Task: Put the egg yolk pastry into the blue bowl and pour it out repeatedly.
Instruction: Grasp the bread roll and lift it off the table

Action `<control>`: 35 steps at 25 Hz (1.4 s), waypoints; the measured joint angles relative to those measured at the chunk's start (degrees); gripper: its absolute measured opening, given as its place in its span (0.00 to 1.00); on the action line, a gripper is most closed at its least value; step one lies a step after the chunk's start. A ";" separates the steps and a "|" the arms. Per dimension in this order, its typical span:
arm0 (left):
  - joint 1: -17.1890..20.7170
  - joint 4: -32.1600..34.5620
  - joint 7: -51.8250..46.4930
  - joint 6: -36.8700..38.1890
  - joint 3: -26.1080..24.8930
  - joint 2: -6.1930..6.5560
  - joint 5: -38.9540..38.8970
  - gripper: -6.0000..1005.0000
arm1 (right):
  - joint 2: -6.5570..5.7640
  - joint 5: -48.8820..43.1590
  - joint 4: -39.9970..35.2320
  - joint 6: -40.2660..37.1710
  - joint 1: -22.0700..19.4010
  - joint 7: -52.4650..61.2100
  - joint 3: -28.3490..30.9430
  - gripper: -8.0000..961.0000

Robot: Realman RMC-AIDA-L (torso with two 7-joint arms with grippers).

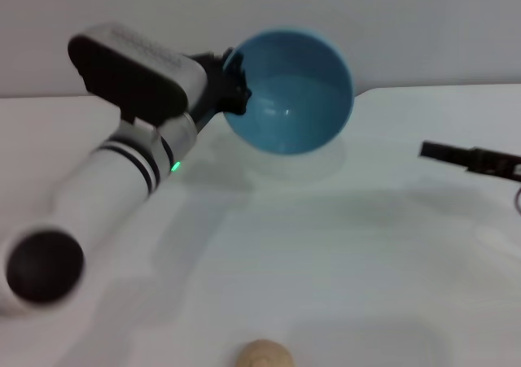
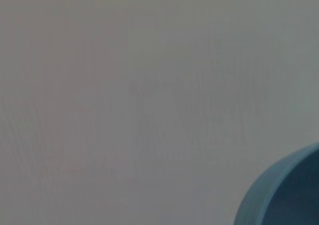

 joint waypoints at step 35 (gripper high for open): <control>-20.77 11.18 -33.30 -79.01 -48.41 1.13 37.36 0.02 | 2.82 0.94 -4.72 0.91 9.45 0.40 -50.00 0.45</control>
